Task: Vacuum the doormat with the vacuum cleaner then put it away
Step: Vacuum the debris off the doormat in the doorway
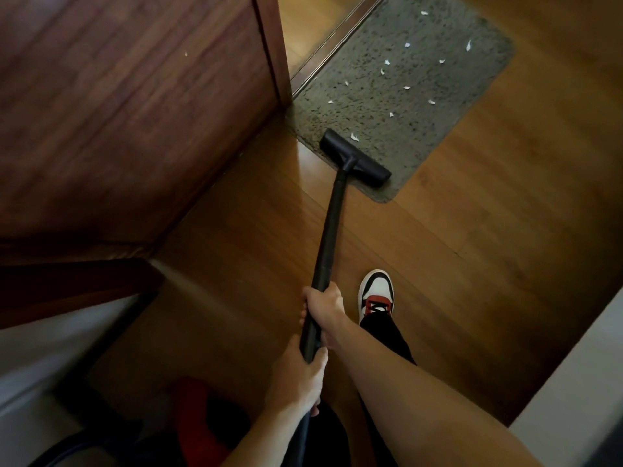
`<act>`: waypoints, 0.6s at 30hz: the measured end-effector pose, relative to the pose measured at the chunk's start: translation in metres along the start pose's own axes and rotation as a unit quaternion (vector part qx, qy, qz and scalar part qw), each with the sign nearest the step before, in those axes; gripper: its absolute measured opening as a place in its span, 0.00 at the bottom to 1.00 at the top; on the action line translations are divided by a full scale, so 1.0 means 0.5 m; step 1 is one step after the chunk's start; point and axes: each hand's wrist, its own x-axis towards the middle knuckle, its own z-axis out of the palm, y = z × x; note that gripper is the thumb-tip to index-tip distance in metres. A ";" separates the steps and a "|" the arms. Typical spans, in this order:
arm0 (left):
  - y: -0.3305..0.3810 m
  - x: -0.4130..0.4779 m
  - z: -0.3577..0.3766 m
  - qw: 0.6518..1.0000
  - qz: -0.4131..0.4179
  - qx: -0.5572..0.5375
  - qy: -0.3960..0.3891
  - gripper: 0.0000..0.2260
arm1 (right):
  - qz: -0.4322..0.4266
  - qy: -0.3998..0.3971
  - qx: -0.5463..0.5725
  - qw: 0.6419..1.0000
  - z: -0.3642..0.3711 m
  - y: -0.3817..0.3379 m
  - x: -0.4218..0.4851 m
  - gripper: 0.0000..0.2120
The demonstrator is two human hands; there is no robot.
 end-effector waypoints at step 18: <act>0.181 0.040 0.083 0.996 -0.006 -0.088 -0.013 0.06 | -0.008 -0.014 -0.038 0.999 -0.098 -0.170 0.067 0.17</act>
